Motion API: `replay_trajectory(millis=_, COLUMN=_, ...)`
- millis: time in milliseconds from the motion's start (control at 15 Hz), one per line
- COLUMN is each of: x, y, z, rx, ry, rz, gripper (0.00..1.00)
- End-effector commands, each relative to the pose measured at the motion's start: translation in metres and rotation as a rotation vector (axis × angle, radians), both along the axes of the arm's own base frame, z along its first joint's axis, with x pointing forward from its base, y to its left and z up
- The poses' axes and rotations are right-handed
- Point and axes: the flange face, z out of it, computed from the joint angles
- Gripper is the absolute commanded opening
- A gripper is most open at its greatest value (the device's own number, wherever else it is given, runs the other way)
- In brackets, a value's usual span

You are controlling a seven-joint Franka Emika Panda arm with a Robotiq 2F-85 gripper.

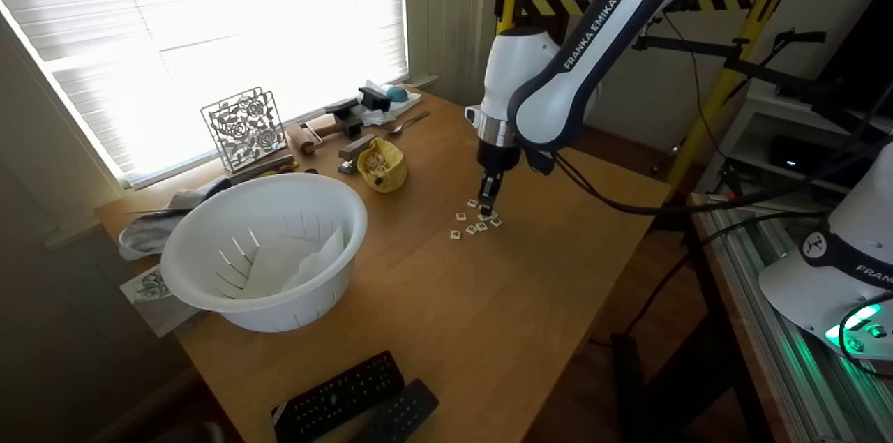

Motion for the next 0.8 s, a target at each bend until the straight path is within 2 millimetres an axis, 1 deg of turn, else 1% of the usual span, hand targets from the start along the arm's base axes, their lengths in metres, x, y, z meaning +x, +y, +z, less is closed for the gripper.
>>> replay_trajectory(millis=0, x=0.0007, y=0.0013, z=-0.0073, rx=0.016, ry=-0.02, rz=-0.084, gripper=0.0)
replay_trajectory(millis=467, x=0.0046, y=0.0014, z=-0.0121, rx=0.014, ry=-0.039, rz=-0.119, gripper=0.0)
replay_trajectory(millis=733, x=0.0033, y=0.0018, z=-0.0089, rx=0.011, ry=-0.032, rz=-0.106, gripper=0.0)
